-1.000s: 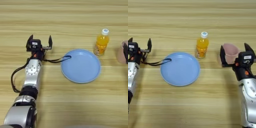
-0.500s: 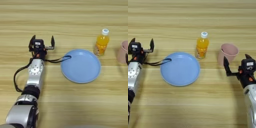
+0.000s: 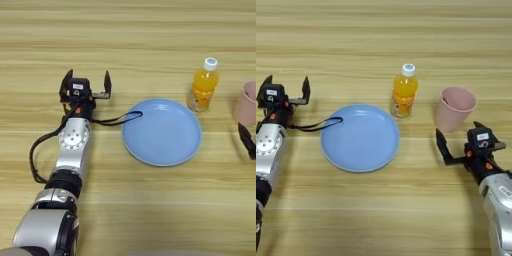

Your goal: Move the objects on the table

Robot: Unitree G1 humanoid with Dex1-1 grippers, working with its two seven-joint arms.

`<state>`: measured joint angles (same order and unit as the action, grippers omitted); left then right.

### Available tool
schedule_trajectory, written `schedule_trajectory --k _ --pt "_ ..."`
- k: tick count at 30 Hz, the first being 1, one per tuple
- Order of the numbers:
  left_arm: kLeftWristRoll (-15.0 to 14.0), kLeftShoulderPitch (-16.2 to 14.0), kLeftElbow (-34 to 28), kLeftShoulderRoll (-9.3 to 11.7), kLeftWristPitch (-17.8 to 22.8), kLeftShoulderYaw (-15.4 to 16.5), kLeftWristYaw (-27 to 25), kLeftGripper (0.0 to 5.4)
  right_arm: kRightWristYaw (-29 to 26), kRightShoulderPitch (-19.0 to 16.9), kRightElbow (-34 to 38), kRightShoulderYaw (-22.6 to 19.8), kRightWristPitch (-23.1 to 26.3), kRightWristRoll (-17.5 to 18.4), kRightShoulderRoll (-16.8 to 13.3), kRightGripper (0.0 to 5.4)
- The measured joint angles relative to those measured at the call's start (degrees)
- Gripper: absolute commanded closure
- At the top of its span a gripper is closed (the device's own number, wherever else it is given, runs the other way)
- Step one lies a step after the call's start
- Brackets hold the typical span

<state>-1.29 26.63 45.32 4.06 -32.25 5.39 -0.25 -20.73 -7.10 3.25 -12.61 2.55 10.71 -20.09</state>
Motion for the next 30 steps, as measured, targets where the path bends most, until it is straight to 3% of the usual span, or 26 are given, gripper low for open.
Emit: schedule_trajectory --k 30 --pt "-0.1 0.0 0.0 0.3 -0.1 0.1 -0.6 0.00 1.5 14.8 -24.3 2.4 -10.7 -2.6 1.1 0.03"
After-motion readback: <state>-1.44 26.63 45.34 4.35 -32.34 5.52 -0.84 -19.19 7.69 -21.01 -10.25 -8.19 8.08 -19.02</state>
